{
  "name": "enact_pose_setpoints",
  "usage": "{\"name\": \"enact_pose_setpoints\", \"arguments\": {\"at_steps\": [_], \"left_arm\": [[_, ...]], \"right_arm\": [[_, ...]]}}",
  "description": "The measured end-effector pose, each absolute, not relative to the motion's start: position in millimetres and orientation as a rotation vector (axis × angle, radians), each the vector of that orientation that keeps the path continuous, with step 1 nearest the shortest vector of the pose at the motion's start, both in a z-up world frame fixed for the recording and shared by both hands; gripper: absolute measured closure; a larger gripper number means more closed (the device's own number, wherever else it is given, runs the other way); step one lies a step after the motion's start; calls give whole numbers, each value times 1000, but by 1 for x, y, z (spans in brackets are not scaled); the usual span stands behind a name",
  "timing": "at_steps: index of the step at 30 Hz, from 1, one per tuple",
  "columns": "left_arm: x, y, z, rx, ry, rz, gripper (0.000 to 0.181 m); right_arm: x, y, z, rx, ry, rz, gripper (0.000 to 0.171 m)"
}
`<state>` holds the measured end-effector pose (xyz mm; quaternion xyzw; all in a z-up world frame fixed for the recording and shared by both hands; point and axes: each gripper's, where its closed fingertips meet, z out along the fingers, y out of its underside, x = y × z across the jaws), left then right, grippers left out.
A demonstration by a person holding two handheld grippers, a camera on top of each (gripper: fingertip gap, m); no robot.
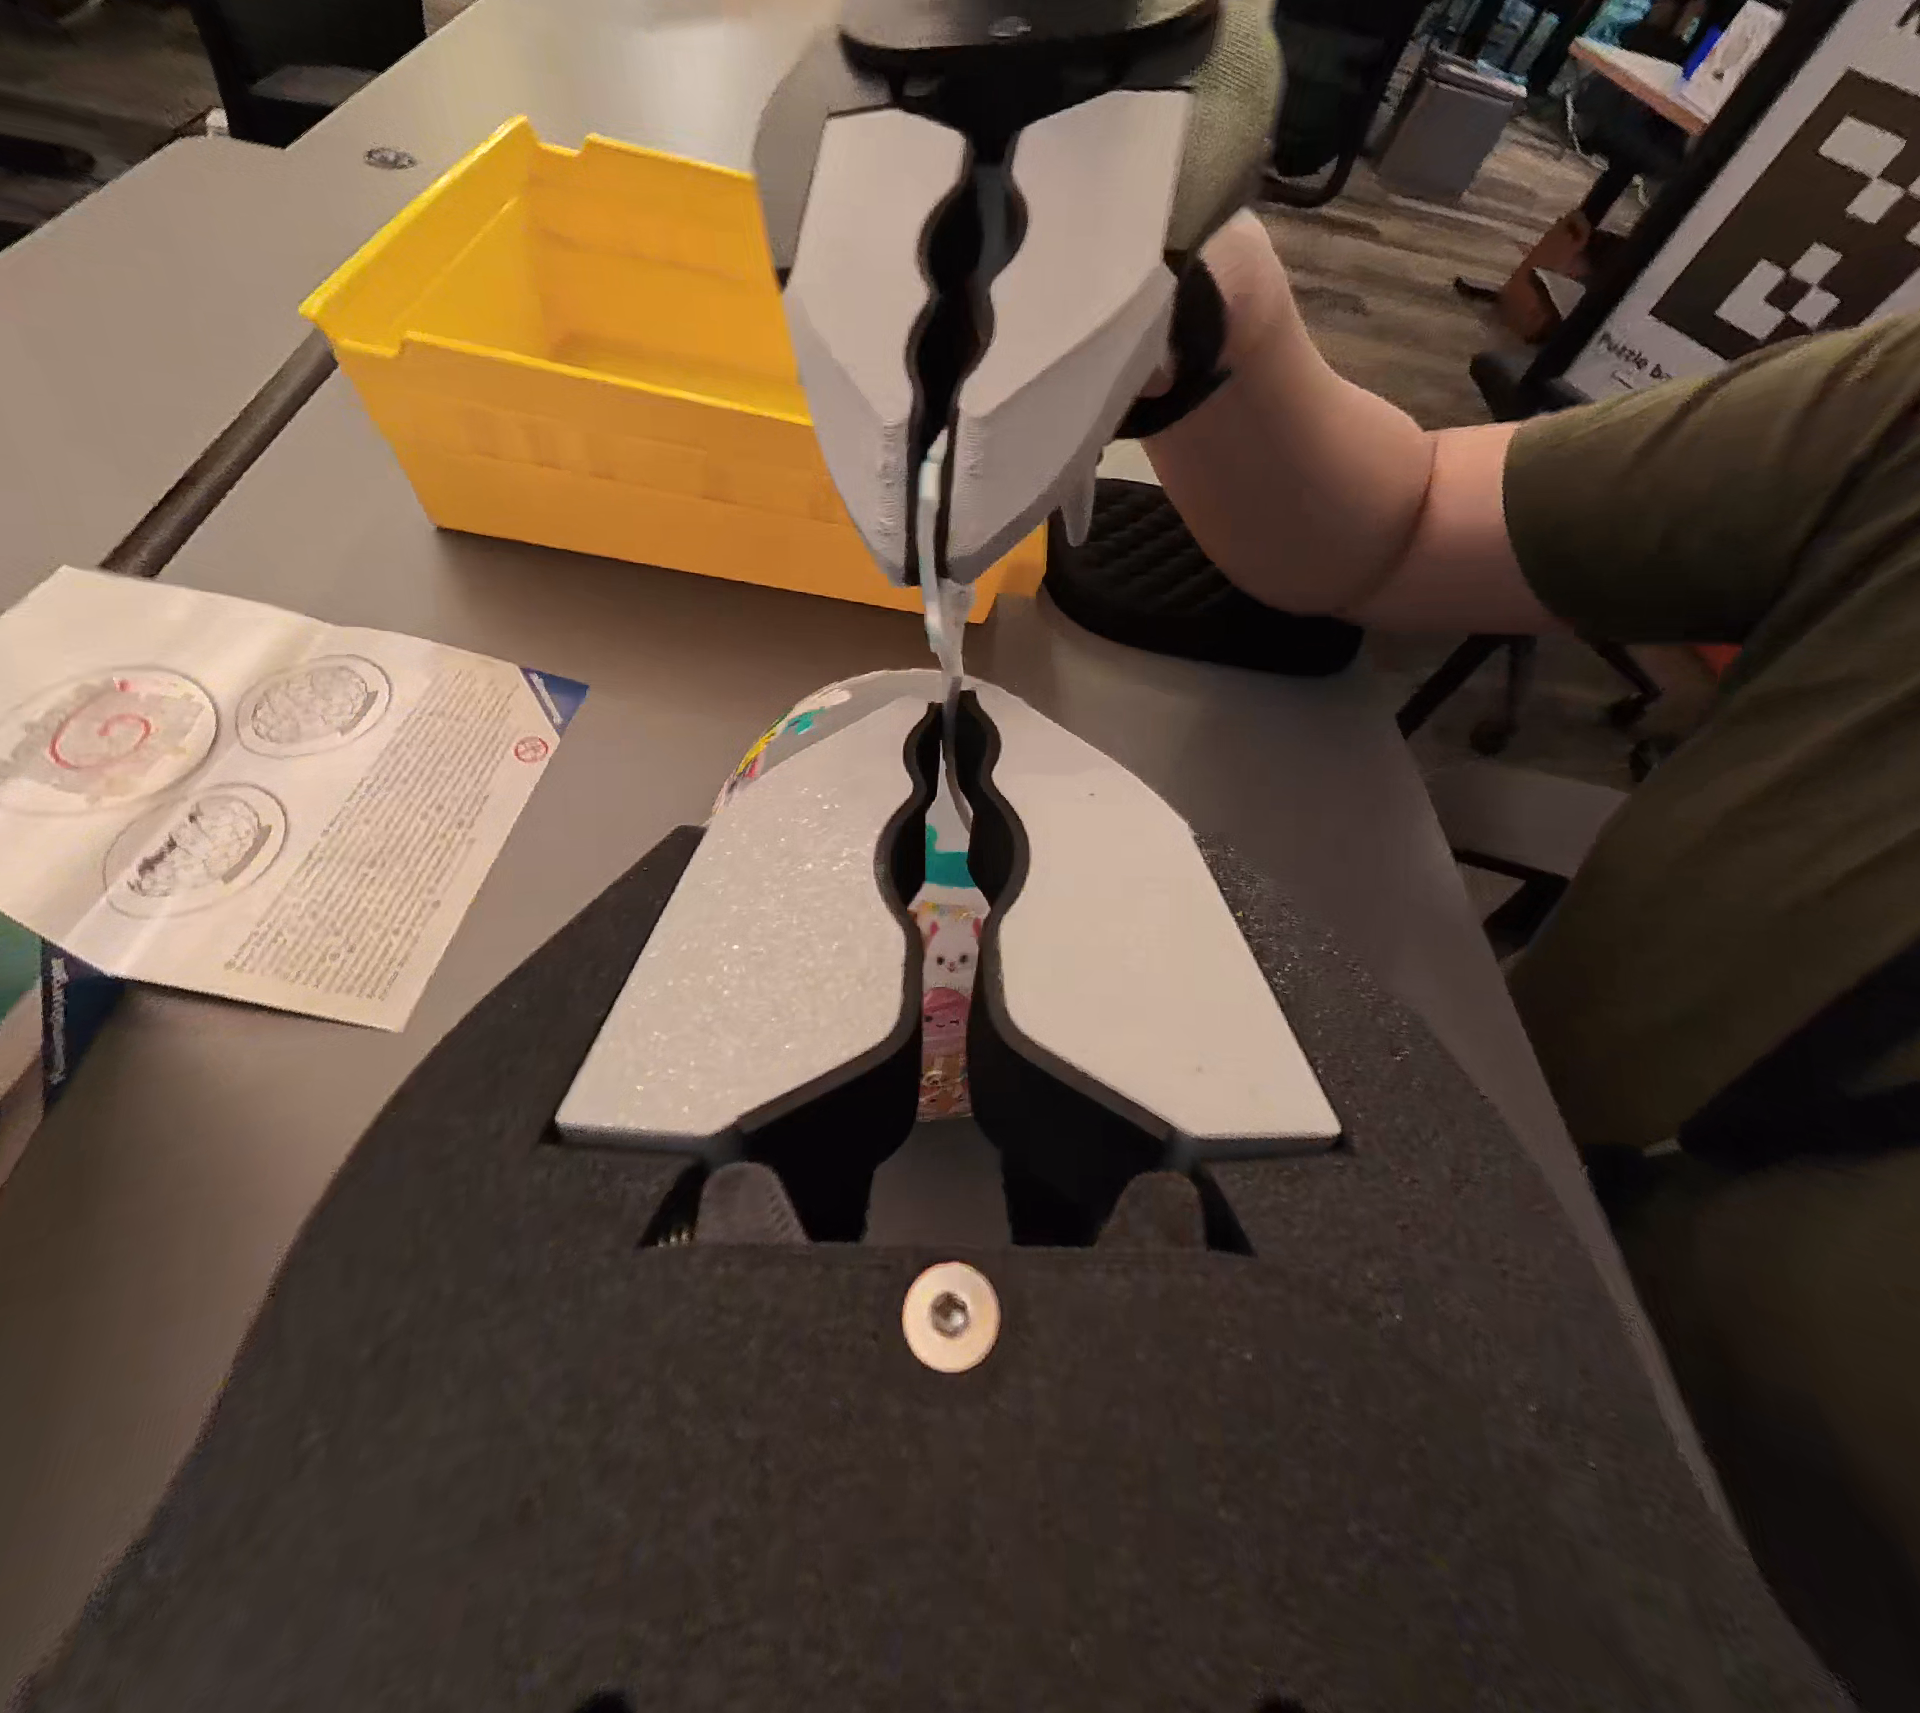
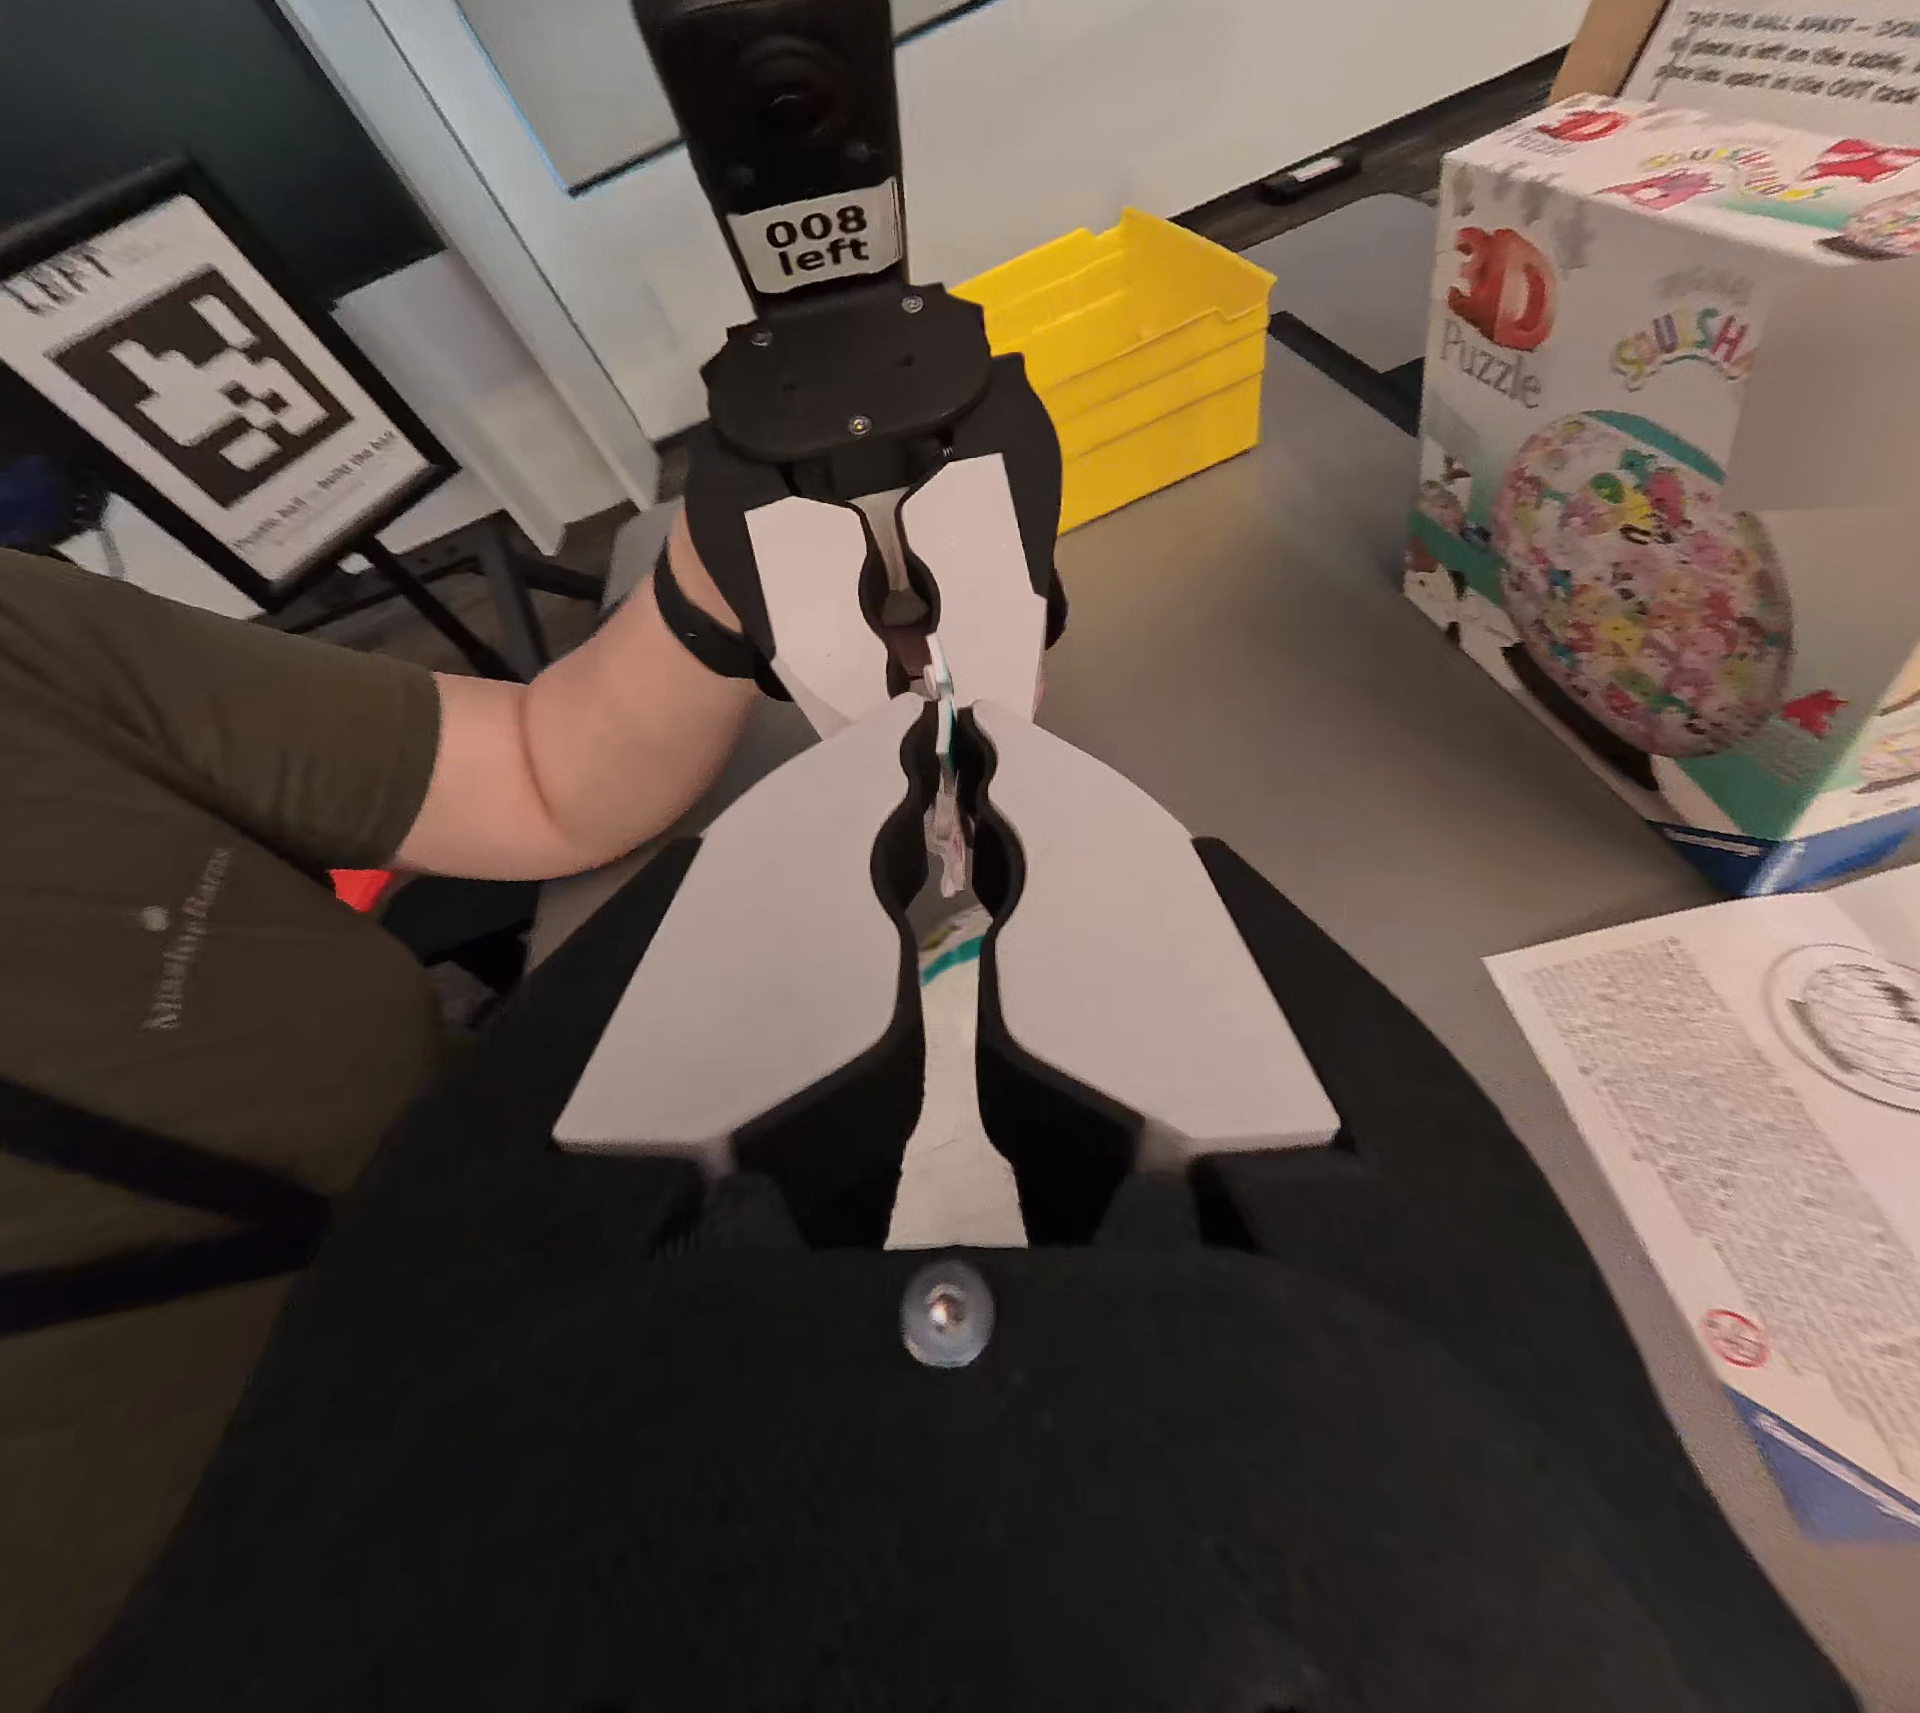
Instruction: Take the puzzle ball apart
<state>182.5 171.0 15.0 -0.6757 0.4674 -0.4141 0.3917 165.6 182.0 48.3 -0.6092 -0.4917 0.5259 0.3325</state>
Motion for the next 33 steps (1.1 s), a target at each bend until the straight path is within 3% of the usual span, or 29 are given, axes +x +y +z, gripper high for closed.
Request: {"name": "enact_pose_setpoints", "arguments": {"at_steps": [6,9,11,13,15,17,24,27,30,33], "left_arm": [[190,152,36,-1402,1368,-778,179],[194,144,45,-1411,1353,-847,179],[193,147,45,-1447,1321,-865,179],[191,151,48,-1481,1263,-917,179],[191,148,53,-1510,1211,-1045,179],[192,148,61,-1520,1141,-1144,179],[198,151,62,-1572,1042,-1248,179],[196,153,66,-1575,1000,-1272,179],[193,156,68,-1586,958,-1291,179],[193,158,68,-1608,929,-1310,179]], "right_arm": [[174,172,65,-1642,-1060,2044,168],[182,188,72,-1603,-941,2146,168],[200,195,87,-1556,-976,2033,168],[235,218,91,-1614,-1039,1619,168],[287,249,79,-1697,-1064,1113,168],[336,268,47,-1904,-1049,880,168],[413,327,-89,-2471,-878,656,168],[427,333,-121,-2549,-917,544,146],[439,344,-106,-2525,-827,442,140],[404,337,-28,-2245,-831,454,139]]}}
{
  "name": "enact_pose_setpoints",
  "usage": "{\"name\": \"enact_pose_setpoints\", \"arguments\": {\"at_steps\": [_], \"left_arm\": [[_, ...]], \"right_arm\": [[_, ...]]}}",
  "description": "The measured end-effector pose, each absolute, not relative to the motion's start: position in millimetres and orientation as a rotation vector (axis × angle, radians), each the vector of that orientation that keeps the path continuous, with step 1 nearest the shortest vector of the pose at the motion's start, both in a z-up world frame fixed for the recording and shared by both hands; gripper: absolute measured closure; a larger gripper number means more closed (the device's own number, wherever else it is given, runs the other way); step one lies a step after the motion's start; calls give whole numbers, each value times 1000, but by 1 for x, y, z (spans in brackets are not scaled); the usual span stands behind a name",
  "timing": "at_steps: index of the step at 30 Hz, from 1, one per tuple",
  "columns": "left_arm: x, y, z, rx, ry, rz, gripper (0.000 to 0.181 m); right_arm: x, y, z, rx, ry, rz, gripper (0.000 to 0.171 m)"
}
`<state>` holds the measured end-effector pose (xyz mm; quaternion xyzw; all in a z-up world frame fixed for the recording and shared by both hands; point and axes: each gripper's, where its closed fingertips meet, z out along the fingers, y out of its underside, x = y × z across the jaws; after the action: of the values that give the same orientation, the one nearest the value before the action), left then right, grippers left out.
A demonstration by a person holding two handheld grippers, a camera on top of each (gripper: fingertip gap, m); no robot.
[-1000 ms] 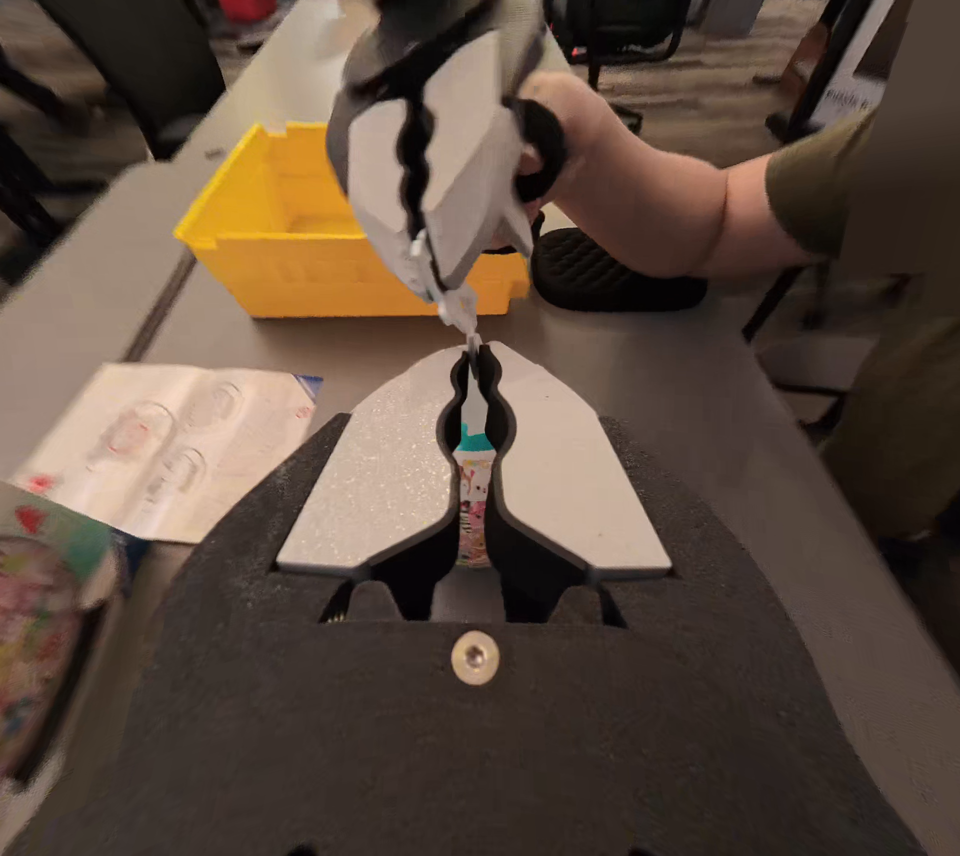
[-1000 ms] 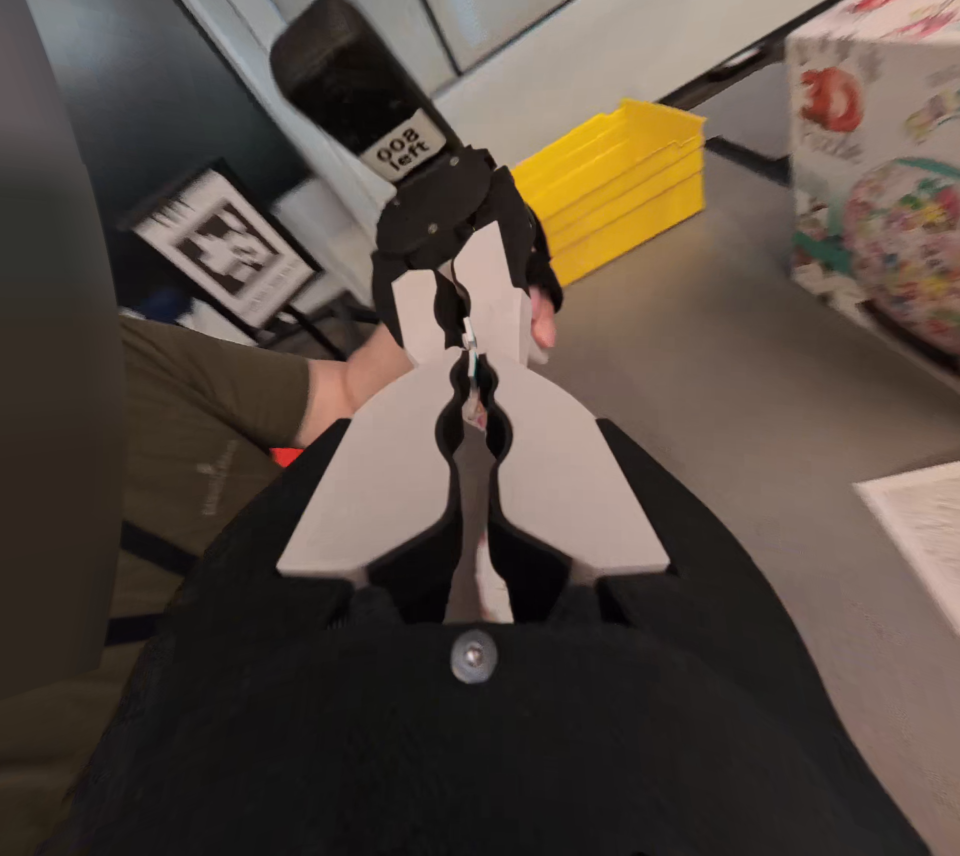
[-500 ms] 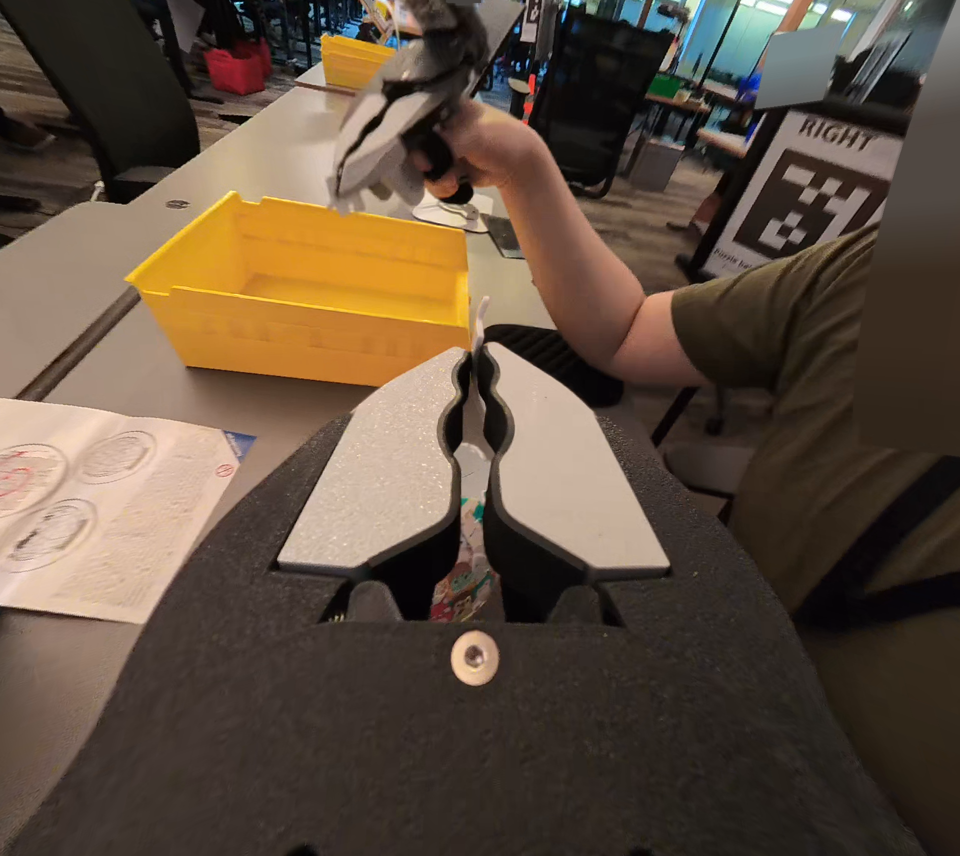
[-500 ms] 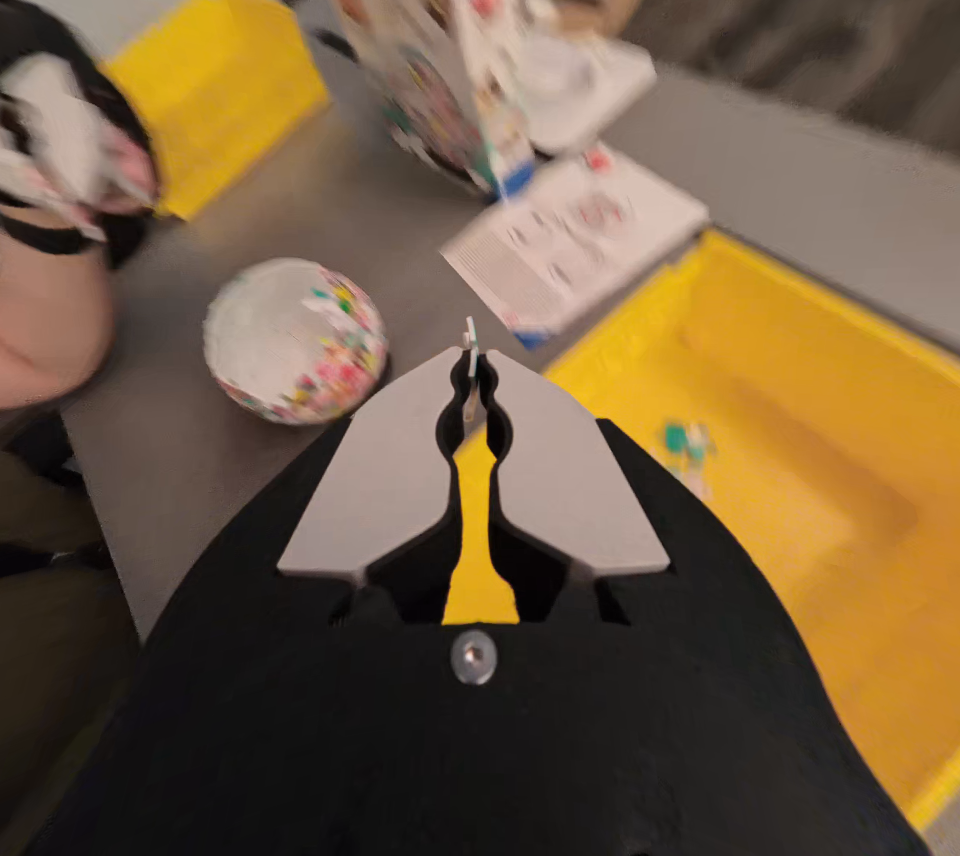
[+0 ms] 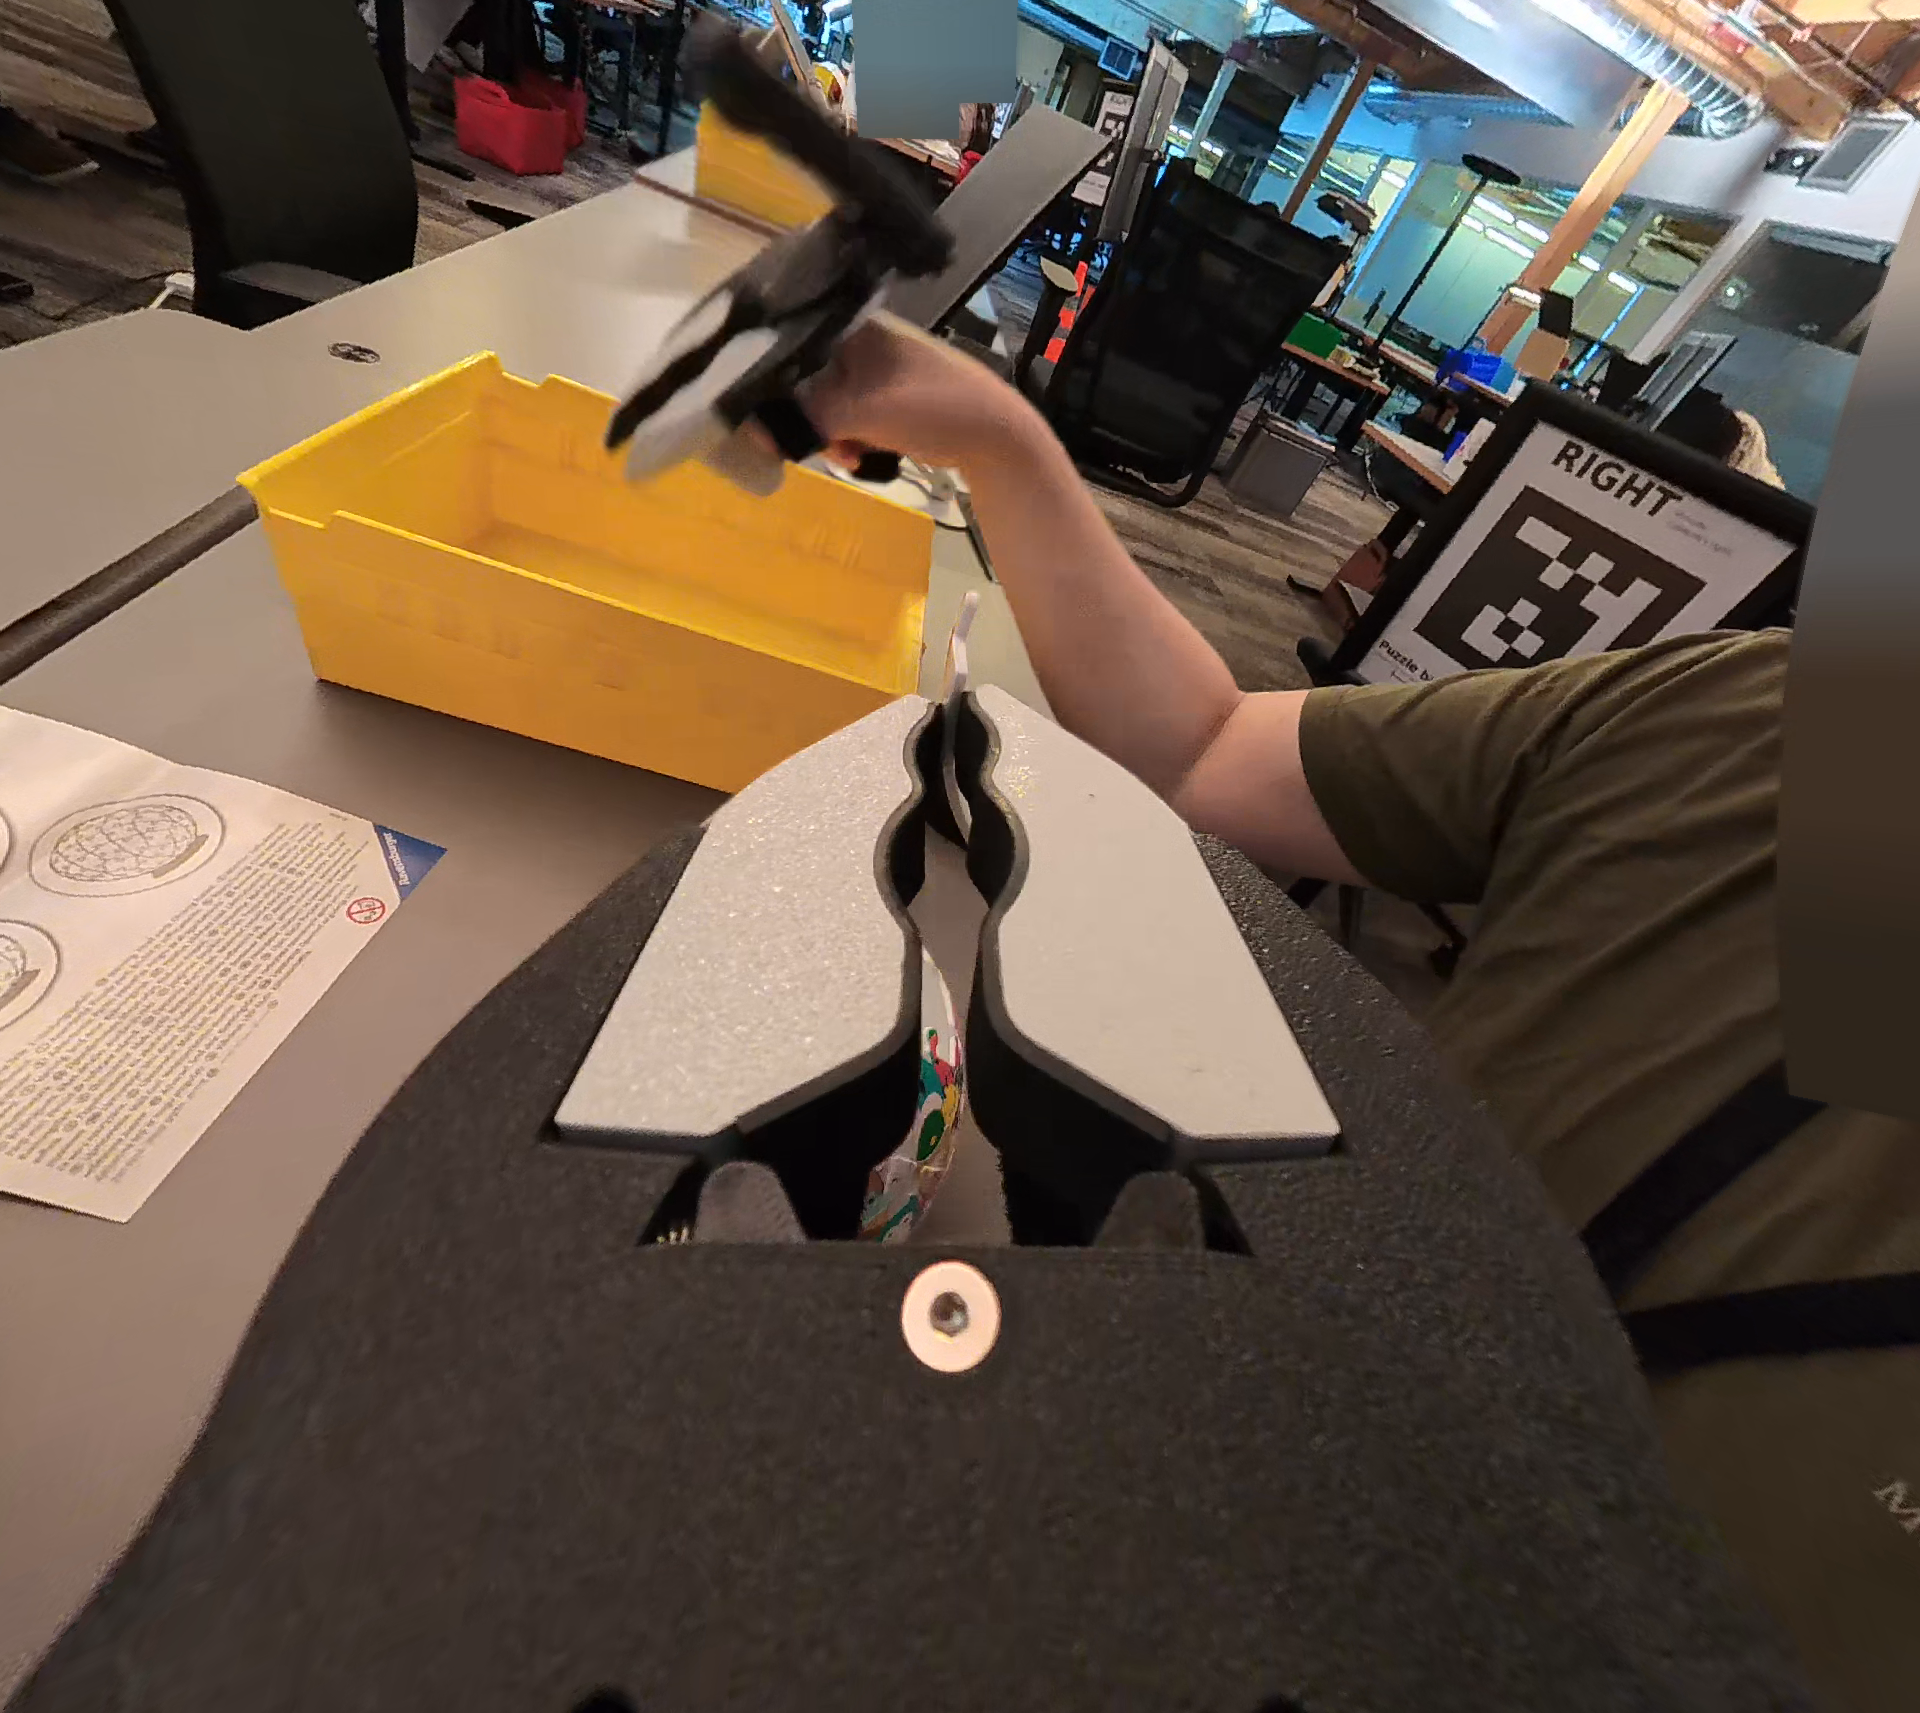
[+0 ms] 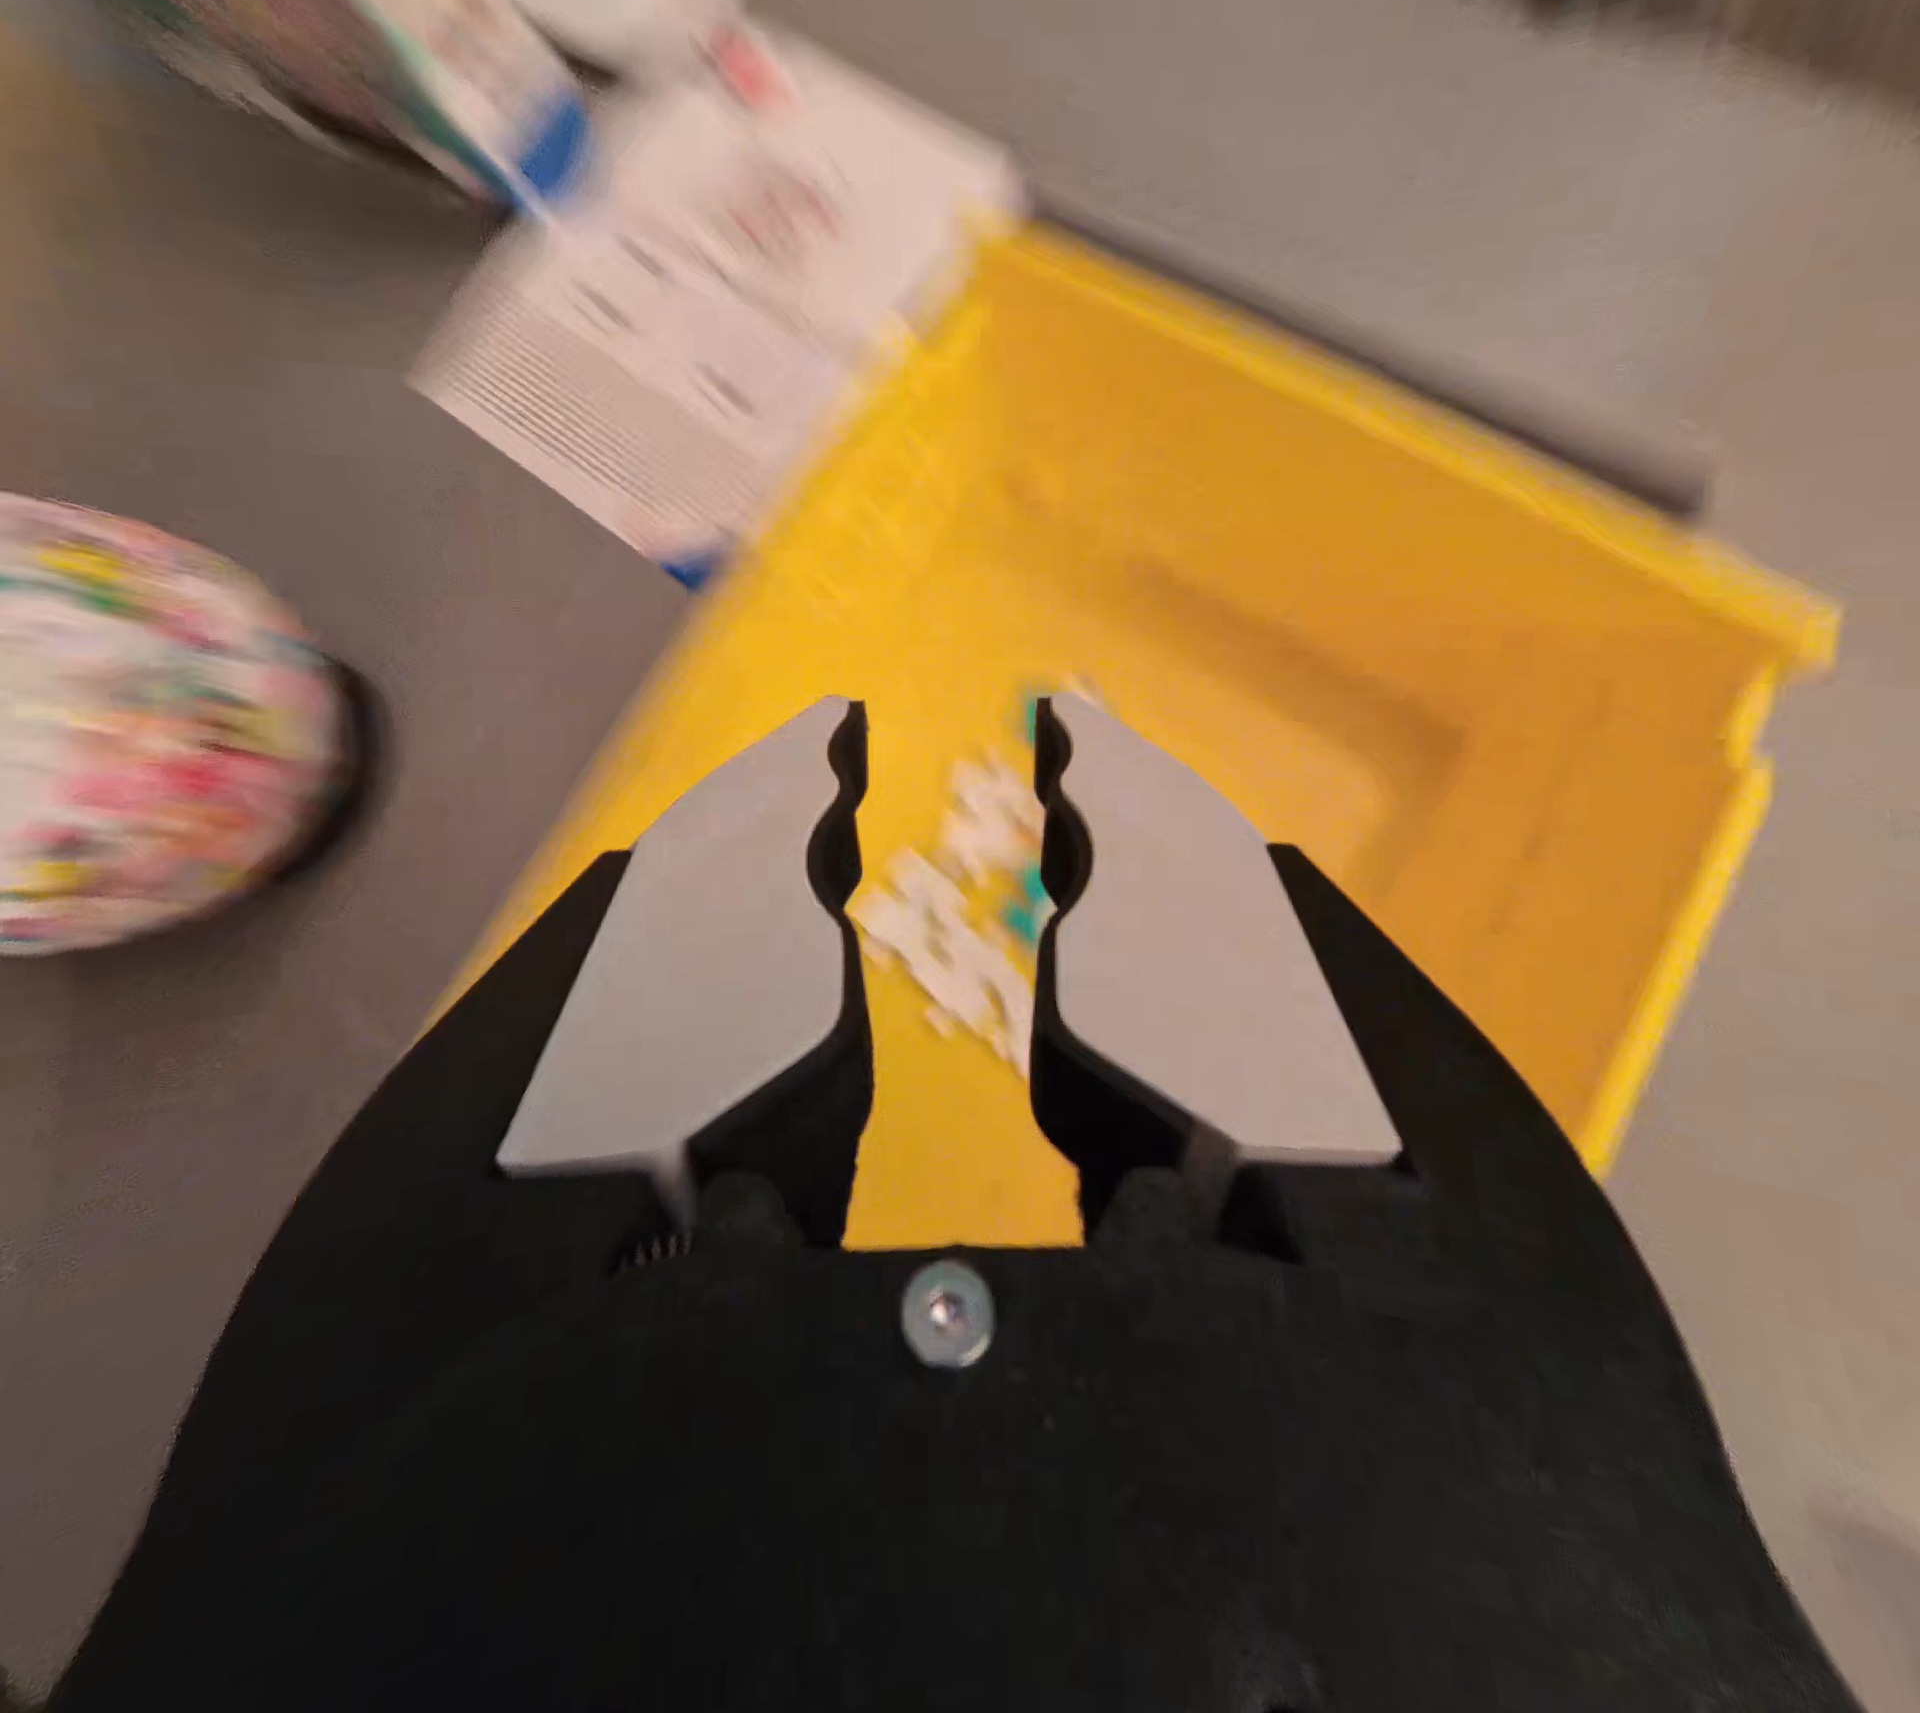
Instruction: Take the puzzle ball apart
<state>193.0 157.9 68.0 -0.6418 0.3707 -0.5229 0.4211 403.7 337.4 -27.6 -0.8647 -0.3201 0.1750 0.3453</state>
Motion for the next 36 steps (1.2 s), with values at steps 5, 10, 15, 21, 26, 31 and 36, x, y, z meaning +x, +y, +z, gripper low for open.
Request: {"name": "enact_pose_setpoints", "arguments": {"at_steps": [5,10,15,21,26,31,36], "left_arm": [[196,164,60,-1660,901,-1282,179],[197,164,58,-1673,902,-1277,179],[201,162,57,-1675,922,-1271,179],[206,156,59,-1638,973,-1252,155],[188,160,73,-1603,935,-1152,148],[178,158,76,-1621,928,-1140,157],[172,163,74,-1647,932,-1035,160]], "right_arm": [[250,209,107,-1441,-1161,1074,143],[201,175,90,-1452,-1262,1130,145],[186,168,68,-1540,-1308,1281,151],[203,168,73,-1526,-1374,1245,168],[348,256,70,-1807,-1120,546,168],[432,318,-36,-2311,-964,335,168],[435,324,-121,-2586,-1145,251,168]]}}
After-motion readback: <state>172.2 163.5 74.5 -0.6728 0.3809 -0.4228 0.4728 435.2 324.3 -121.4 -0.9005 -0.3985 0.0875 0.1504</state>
